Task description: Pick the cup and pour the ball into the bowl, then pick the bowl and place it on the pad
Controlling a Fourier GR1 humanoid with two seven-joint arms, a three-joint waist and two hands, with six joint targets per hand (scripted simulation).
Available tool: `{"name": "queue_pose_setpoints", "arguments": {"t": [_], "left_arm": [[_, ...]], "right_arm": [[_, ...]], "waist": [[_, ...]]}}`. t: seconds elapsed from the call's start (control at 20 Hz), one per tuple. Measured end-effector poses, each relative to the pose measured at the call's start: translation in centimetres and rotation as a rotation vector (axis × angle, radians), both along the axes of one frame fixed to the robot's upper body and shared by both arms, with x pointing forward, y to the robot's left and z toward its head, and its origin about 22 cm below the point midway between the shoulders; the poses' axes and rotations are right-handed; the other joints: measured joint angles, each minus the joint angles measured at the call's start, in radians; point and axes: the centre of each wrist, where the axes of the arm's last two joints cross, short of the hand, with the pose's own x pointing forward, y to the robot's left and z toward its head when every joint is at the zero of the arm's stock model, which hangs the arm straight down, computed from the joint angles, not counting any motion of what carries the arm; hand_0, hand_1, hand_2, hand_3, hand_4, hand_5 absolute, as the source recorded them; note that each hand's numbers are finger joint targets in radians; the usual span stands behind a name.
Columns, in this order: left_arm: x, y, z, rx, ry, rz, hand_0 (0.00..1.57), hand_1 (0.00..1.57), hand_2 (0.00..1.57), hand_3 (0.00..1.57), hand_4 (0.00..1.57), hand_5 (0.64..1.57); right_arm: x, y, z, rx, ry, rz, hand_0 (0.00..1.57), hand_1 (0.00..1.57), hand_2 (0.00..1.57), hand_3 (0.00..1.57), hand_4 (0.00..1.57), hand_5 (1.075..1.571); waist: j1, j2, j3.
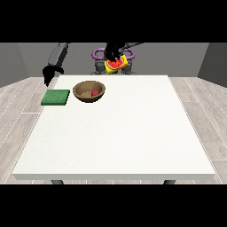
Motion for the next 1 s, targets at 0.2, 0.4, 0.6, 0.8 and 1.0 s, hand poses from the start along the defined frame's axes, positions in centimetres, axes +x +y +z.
{"name": "queue_pose_setpoints", "arguments": {"t": [0.2,0.4,0.6,0.8,1.0], "left_arm": [[1.5,3.9,1.7,-0.197,0.022,0.038,0.80,0.80,1.57,1.57,0.82,1.507],[1.6,9.2,-1.1,-0.428,0.125,0.083,1.51,1.51,1.45,1.16,1.32,1.569],[0.1,12.3,-5.3,-0.692,0.236,0.072,1.28,1.28,1.11,0.78,1.42,1.571],[-1.1,15.4,-7.8,-0.934,0.248,0.012,1.23,1.23,1.08,0.74,1.41,1.565],[-1.2,18.2,-8.3,-1.133,0.253,-0.092,0.78,0.78,0.67,0.00,0.94,1.547]], "right_arm": [[-0.9,-1.2,-0.1,0.014,0.023,-0.028,0.00,0.00,0.35,0.28,0.70,1.562],[-2.2,-2.9,0.4,0.011,0.010,-0.073,0.00,0.00,0.37,0.37,0.70,1.564],[-1.5,-3.9,1.8,0.008,-0.054,-0.117,0.00,0.00,0.41,0.28,0.70,1.550],[-1.2,-4.9,3.1,0.016,-0.121,-0.164,0.00,0.00,0.40,0.24,0.69,1.548],[-0.6,-4.6,3.5,0.036,-0.177,-0.192,0.00,0.00,0.40,0.08,0.59,1.544]], "waist": [[0.064,0.008,-0.0007],[0.113,0.050,-0.0036],[0.177,0.147,-0.0083],[0.227,0.248,-0.0093],[0.264,0.321,-0.0075]]}}
